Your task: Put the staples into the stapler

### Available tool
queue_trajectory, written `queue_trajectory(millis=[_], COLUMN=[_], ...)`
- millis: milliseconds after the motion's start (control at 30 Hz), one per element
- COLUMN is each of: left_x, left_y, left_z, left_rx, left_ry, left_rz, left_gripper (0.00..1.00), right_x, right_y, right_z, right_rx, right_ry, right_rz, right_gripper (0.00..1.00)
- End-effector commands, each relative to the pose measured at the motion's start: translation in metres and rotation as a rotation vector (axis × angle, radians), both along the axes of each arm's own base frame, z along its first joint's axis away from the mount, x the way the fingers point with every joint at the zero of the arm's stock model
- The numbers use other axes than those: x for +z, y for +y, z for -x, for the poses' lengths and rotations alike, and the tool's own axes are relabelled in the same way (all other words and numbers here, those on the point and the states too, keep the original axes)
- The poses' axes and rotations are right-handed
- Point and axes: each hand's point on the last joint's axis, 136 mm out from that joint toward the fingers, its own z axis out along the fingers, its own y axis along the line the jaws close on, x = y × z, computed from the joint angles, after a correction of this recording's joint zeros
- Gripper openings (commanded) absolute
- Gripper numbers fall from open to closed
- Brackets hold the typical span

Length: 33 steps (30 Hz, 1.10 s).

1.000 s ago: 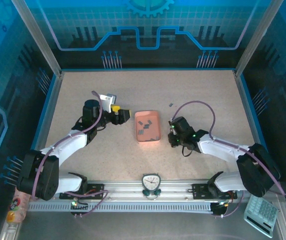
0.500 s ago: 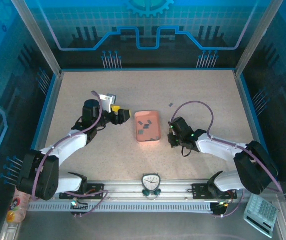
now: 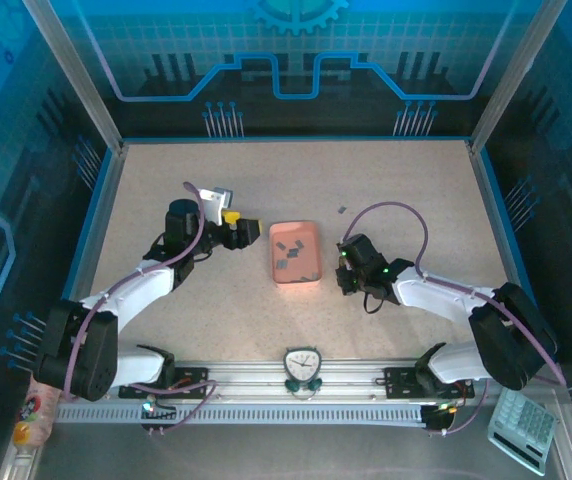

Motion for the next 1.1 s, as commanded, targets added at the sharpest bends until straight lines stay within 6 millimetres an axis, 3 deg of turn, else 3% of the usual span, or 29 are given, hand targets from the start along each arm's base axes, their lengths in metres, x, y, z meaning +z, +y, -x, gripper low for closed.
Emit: queue_trajectory(millis=[0, 1067], left_x=[0.011, 0.009], left_y=[-0.005, -0.005], left_z=[0.006, 0.007], left_rx=[-0.037, -0.037], left_ry=[-0.051, -0.049], left_rz=[0.002, -0.002], left_gripper=[0.83, 0.83], right_x=[0.002, -0.009], right_y=[0.000, -0.007], right_z=[0.000, 0.010], right_rx=[-0.010, -0.004], right_ry=[-0.005, 0.037], right_rz=[0.013, 0.044], right_gripper=[0.18, 0.18])
